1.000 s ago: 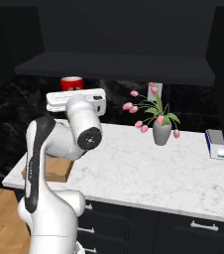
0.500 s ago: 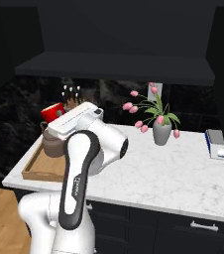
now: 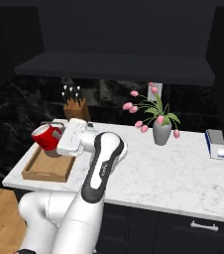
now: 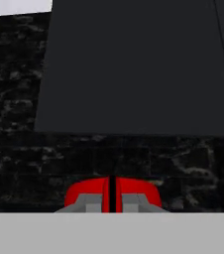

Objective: Pick the kettle from the counter and place it on the tray. Then pick the mug from the cabinet and place it on the tray. Then close the cabinet doors.

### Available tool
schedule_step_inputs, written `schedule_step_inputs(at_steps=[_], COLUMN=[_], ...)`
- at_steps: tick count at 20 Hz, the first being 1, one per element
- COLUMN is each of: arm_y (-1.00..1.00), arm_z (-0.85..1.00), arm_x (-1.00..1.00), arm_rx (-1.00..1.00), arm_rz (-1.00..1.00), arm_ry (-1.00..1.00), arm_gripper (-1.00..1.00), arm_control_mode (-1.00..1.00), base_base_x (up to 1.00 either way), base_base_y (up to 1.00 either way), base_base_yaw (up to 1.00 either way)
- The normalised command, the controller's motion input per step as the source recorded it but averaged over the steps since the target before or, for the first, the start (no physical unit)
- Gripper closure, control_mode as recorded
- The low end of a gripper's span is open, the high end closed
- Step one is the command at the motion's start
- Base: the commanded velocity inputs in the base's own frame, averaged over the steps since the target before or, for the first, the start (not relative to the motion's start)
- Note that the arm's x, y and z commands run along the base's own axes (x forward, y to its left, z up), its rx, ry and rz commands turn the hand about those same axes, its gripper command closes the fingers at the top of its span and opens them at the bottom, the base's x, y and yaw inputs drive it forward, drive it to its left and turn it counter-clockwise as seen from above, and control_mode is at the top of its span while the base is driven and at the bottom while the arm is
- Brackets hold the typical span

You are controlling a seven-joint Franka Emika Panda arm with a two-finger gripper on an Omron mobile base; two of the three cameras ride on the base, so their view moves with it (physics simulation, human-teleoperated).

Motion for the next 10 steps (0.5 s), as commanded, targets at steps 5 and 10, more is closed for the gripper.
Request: schedule_step_inputs(at_steps=[5,10], arm_y=[0.26,0.27], arm_z=[-0.66,-0.68], arm_x=[0.20,0.30], arm_rx=[0.06,0.06], arm_rz=[0.41,0.23], arm_ry=[0.00,0.00], arm_gripper=[1.00,1.00], arm_control_mode=[-1.00,-1.00], base_base_x=[0.00,0.00], base_base_y=[0.00,0.00], base_base_yaw=[0.00,0.00])
